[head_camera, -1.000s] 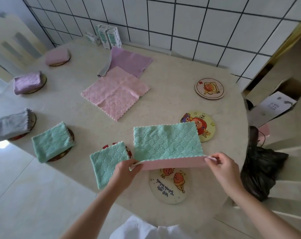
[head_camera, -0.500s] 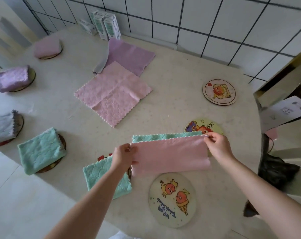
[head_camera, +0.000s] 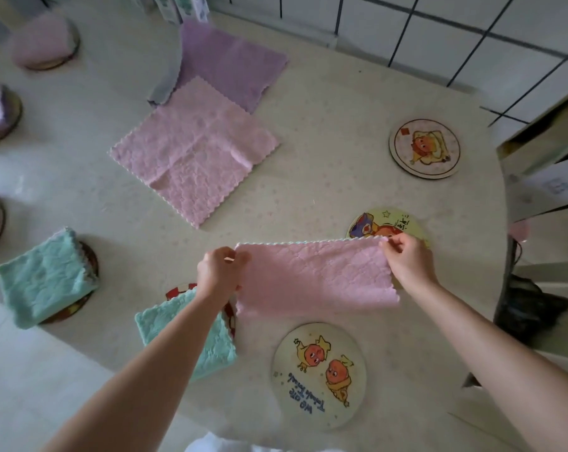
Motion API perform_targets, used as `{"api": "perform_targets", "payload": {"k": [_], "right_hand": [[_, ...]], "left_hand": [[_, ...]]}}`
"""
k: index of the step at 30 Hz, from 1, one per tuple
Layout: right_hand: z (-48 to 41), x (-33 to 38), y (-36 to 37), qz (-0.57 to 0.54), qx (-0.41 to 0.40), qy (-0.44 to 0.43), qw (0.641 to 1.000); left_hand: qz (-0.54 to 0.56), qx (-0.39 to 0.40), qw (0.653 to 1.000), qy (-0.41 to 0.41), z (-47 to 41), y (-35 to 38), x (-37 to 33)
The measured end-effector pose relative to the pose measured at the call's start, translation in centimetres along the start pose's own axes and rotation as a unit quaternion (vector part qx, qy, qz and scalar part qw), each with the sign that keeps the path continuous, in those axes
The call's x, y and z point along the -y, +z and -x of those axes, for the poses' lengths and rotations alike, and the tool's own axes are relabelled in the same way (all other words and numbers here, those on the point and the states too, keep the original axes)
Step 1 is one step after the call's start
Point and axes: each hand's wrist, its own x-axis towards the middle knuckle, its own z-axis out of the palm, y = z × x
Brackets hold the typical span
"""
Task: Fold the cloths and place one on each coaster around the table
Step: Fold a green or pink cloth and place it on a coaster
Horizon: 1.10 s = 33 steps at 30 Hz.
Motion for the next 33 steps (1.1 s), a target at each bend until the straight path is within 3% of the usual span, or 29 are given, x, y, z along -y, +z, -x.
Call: {"api": "perform_targets", "payload": {"k": [7,15,17,20,25,27,33], "right_hand": [[-0.4,0.4,0.0,0.037,0.011,-0.009,0.999],[-0.6,1.3,-0.7,0.064,0.021,-0.013,0.998],[0.5,1.4,-1.2,0.094,0.0,-0.082,0.992],[3.6,0.8,-1.5,0.131,-0.051,-0.21,0.967],[9.2,0.0,-0.2,0.158,-0.005,-0.367,0.917],[10.8,-0.7,0.9,0.182,0.029,-0.4,0.898],[12.1,-3.3,1.1,0.252,0.073,-0.402,0.877]], "left_hand": [[-0.044,-0.007,0.999,-0.015,-1.1,0.4,-0.3],[-0.003,-0.029,0.999,-0.026,0.2,-0.1,-1.2],[-0.053,-0.055,0.997,0.032,1.6,0.0,-1.0],[-0.171,-0.084,0.961,0.202,5.3,1.1,-0.1],[-0.279,0.051,0.875,0.393,10.8,5.5,2.4],[-0.307,0.084,0.853,0.413,11.9,7.0,3.0],[-0.368,0.129,0.84,0.376,12.7,7.5,4.8]]}}
